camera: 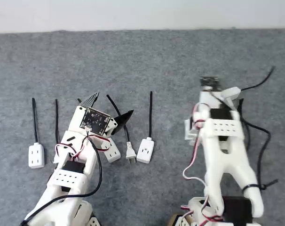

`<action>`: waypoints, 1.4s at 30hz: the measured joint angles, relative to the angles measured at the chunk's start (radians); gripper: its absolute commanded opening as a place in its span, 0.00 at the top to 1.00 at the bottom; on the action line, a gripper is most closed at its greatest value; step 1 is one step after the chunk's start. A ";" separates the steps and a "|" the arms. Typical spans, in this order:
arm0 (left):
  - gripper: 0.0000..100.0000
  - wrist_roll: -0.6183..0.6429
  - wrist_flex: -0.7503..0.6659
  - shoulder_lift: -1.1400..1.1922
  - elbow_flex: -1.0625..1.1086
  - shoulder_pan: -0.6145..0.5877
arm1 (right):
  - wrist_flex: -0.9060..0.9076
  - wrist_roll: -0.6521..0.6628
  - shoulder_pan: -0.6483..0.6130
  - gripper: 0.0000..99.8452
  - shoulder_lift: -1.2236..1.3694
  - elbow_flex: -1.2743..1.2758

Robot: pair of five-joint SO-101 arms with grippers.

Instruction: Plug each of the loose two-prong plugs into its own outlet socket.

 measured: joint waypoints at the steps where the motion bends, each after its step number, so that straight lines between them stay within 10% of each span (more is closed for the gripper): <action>1: 0.59 0.000 0.000 0.000 0.000 0.000 | 0.000 0.003 -0.025 0.99 0.000 0.000; 15: 0.59 0.000 0.000 0.000 0.000 0.000 | -0.037 0.074 -0.124 0.73 0.212 -0.014; 42: 0.59 -0.028 0.000 0.000 0.000 0.021 | 0.083 0.092 -0.103 0.75 -0.075 -0.034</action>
